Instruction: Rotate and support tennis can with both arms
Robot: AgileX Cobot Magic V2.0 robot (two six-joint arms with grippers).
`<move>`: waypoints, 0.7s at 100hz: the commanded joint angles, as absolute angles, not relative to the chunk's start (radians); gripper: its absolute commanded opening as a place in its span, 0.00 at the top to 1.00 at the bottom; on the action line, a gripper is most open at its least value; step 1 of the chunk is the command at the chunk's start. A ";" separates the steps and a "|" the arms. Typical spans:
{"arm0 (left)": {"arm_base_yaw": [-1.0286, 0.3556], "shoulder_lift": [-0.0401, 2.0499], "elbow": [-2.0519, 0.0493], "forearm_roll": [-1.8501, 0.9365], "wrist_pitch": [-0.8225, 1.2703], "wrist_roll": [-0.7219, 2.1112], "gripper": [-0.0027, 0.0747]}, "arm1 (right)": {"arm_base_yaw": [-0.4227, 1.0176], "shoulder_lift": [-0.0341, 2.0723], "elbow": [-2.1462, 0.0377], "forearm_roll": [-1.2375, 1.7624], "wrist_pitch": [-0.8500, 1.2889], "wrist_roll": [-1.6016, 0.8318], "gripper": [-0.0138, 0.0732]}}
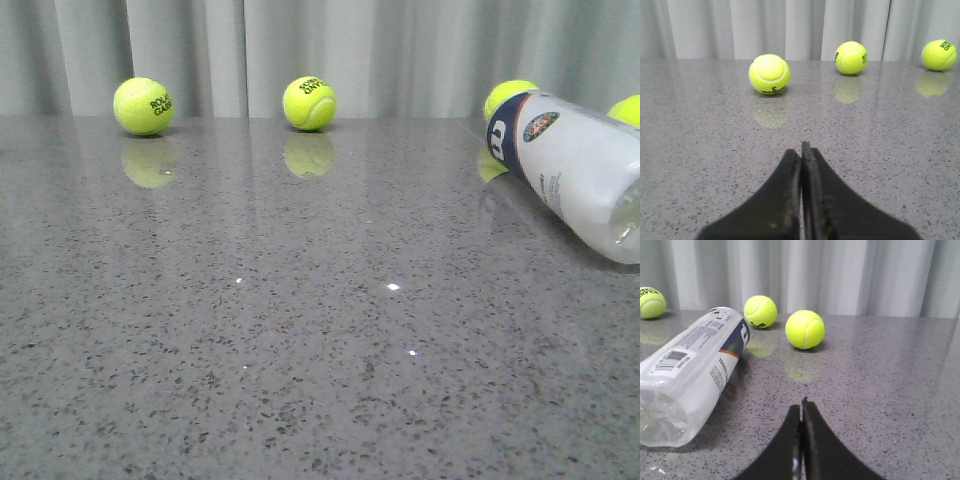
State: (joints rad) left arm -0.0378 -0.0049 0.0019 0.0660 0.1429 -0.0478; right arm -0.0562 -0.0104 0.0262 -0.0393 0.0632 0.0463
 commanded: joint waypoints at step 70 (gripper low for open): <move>-0.043 -0.036 0.045 0.065 0.065 -0.057 0.99 | -0.059 -0.028 0.010 -0.050 -0.105 0.043 0.91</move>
